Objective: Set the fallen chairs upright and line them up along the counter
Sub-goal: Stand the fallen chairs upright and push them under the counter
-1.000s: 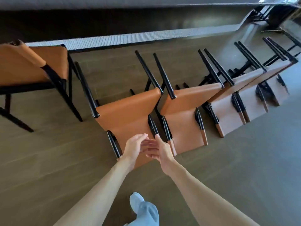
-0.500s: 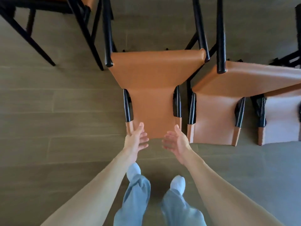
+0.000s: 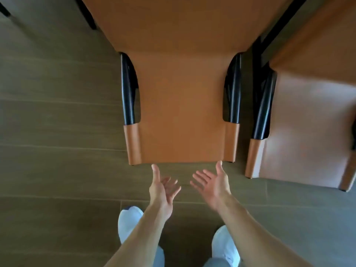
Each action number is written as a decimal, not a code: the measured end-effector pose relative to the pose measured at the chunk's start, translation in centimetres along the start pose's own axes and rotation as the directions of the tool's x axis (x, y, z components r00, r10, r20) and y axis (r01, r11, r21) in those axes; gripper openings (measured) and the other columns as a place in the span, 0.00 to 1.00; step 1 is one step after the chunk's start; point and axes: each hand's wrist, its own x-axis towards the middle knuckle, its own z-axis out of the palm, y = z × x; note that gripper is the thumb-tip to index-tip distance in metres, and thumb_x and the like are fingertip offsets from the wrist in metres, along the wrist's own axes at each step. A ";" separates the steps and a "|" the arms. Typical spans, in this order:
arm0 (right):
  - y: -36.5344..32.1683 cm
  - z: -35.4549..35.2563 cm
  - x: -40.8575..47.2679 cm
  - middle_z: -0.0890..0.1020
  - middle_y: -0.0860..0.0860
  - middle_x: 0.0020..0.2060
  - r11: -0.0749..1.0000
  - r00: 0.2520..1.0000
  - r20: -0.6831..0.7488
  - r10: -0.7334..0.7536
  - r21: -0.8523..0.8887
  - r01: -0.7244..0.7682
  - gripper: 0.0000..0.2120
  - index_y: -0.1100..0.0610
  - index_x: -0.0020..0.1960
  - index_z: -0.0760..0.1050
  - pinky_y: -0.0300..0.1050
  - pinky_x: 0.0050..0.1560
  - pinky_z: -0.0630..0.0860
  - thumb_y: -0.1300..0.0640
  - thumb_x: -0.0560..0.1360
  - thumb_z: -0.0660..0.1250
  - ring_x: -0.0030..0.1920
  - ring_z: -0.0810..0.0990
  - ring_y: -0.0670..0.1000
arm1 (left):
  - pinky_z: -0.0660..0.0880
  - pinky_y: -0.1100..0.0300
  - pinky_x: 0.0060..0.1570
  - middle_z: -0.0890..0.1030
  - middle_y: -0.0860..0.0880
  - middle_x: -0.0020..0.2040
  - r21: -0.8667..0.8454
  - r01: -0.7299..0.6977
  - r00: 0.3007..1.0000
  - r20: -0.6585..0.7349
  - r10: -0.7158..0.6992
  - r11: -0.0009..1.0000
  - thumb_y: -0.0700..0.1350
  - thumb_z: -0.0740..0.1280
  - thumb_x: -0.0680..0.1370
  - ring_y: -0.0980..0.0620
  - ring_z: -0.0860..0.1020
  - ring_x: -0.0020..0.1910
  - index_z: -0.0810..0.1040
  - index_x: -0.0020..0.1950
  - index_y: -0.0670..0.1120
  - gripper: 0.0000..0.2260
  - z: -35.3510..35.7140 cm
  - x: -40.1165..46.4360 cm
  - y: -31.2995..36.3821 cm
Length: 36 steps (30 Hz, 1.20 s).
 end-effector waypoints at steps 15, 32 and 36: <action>1.2 0.3 10.3 0.73 0.61 0.71 0.915 0.989 0.147 -0.031 0.403 -0.031 0.36 0.59 0.77 0.64 0.64 0.71 0.70 0.34 0.80 0.58 0.73 0.71 0.61 | 0.60 0.43 0.77 0.72 0.35 0.69 -0.488 0.133 0.972 0.234 -0.017 0.863 0.61 0.68 0.78 0.38 0.67 0.75 0.58 0.78 0.34 0.42 0.9 11.1 -0.1; -3.3 5.3 -24.2 0.75 0.57 0.37 0.963 0.979 -0.202 -0.009 0.262 0.063 0.18 0.64 0.49 0.72 0.48 0.37 0.77 0.47 0.83 0.65 0.35 0.75 0.54 | 0.79 0.45 0.48 0.79 0.38 0.55 -0.253 0.097 0.995 0.033 -0.091 0.963 0.56 0.64 0.82 0.37 0.81 0.50 0.73 0.64 0.37 0.23 1.7 -21.2 7.7; -7.4 11.0 -33.3 0.79 0.57 0.35 0.972 0.917 -0.375 -0.136 0.126 0.196 0.13 0.63 0.43 0.73 0.44 0.31 0.76 0.58 0.84 0.64 0.30 0.76 0.52 | 0.80 0.46 0.42 0.79 0.35 0.55 -0.256 0.039 0.994 0.105 -0.012 0.966 0.50 0.65 0.83 0.36 0.81 0.50 0.71 0.67 0.37 0.20 4.7 -30.8 13.4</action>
